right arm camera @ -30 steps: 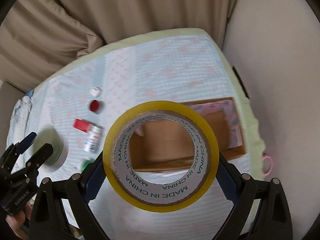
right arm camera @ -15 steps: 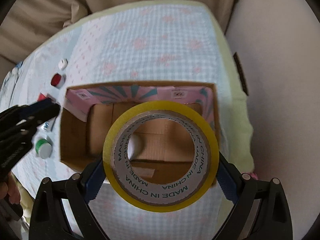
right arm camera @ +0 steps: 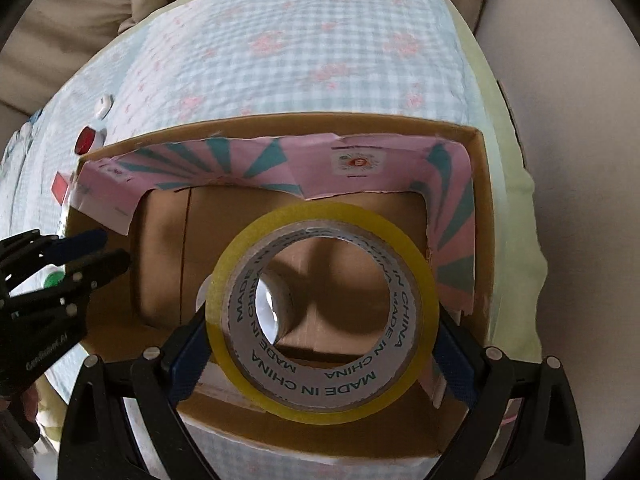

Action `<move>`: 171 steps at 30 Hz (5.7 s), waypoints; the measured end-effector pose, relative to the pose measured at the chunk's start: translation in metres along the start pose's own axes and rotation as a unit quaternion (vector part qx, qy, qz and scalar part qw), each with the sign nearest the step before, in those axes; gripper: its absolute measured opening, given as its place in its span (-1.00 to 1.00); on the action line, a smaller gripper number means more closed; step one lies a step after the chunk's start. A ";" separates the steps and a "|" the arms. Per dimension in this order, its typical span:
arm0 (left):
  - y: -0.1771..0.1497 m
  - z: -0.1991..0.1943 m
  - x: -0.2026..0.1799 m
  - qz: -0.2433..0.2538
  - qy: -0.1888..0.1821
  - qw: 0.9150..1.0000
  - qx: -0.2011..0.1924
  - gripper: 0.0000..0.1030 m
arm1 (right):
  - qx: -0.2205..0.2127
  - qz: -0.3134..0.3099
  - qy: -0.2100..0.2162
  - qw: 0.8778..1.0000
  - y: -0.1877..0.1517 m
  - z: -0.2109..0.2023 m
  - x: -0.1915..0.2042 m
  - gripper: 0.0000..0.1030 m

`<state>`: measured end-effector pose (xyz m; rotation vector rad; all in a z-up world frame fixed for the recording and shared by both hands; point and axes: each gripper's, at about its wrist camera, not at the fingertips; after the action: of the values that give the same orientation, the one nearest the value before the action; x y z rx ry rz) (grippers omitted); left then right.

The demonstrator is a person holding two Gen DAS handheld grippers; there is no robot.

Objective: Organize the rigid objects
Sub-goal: 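Carry the tape roll into the pink box and release it while the left drops the white lid there, then lift both open tools out of the pink box and back away, then grasp the grey-white jar lid with the left tool while the right grasps the white pill bottle, then carry the pill bottle into the pink box and release it while the left drops the grey-white lid there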

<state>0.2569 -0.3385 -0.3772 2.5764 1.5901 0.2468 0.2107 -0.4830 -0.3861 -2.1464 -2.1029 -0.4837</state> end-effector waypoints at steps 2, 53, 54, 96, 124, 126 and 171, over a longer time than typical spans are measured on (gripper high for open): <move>-0.001 0.003 0.001 0.006 -0.003 1.000 -0.005 0.99 | -0.005 0.014 0.033 0.999 -0.002 0.001 -0.005 0.99; -0.206 -0.221 0.241 -0.099 0.020 0.983 -0.152 0.99 | -0.160 0.046 0.021 0.986 -0.084 -0.170 0.237 1.00; -0.215 -0.220 0.256 -0.104 0.021 0.983 -0.151 1.00 | -0.159 0.045 0.025 0.986 -0.084 -0.167 0.248 1.00; -0.270 0.049 0.323 0.094 -0.019 0.991 -0.096 0.99 | -0.003 0.152 0.003 0.988 0.037 0.130 0.381 1.00; -0.264 0.078 0.301 0.131 -0.030 0.985 -0.106 0.04 | 0.058 0.177 0.021 0.982 0.078 0.205 0.371 -0.05; -0.263 0.075 0.317 0.122 -0.030 0.986 -0.108 0.04 | 0.055 0.178 0.022 0.982 0.075 0.203 0.367 -0.05; -0.178 -0.231 0.260 0.017 -0.048 0.967 -0.249 0.04 | -0.155 0.212 0.040 0.964 -0.064 -0.164 0.299 -0.09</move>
<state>0.1703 -0.0258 -0.1596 2.1905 1.2541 0.4511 0.1211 -0.2415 -0.1533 -2.5991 -1.5380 -0.8730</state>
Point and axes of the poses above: each gripper's, at about its wrist camera, not at the fingertips, and z roughly the way its jaws point, x to its left, y to its top, and after that the axes turned 6 degrees about y, right-handed
